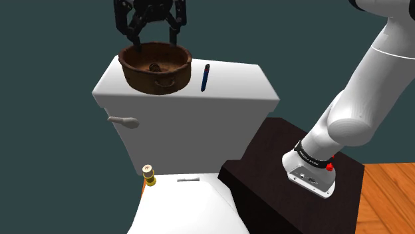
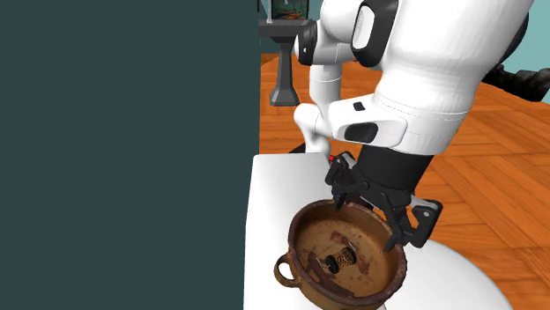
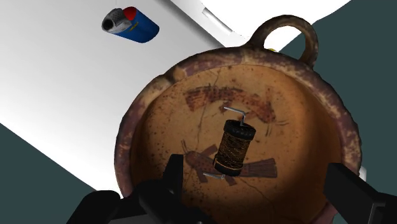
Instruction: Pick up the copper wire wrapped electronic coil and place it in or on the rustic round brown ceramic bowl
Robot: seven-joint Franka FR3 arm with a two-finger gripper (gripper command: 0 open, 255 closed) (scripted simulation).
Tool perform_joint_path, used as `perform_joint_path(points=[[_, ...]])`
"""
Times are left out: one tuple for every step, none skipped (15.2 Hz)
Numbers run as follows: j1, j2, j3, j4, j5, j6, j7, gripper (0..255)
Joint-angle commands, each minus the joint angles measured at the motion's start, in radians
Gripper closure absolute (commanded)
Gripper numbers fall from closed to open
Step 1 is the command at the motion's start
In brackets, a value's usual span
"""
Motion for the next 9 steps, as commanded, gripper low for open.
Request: perform_joint_path(points=[[0.01, 0.013, 0.004, 0.073, -0.01, -0.065, 0.003, 0], [0.018, 0.026, 0.007, 0.114, -0.019, -0.097, 0.007, 0], [0.018, 0.026, 0.006, 0.114, -0.019, -0.097, 0.007, 0], [0.018, 0.026, 0.006, 0.114, -0.019, -0.097, 0.007, 0], [0.018, 0.026, 0.006, 0.114, -0.019, -0.097, 0.007, 0], [0.018, 0.026, 0.006, 0.114, -0.019, -0.097, 0.007, 0], [0.018, 0.026, 0.006, 0.114, -0.019, -0.097, 0.007, 0], [0.018, 0.026, 0.006, 0.114, -0.019, -0.097, 0.007, 0], [0.018, 0.026, 0.006, 0.114, -0.019, -0.097, 0.007, 0]])
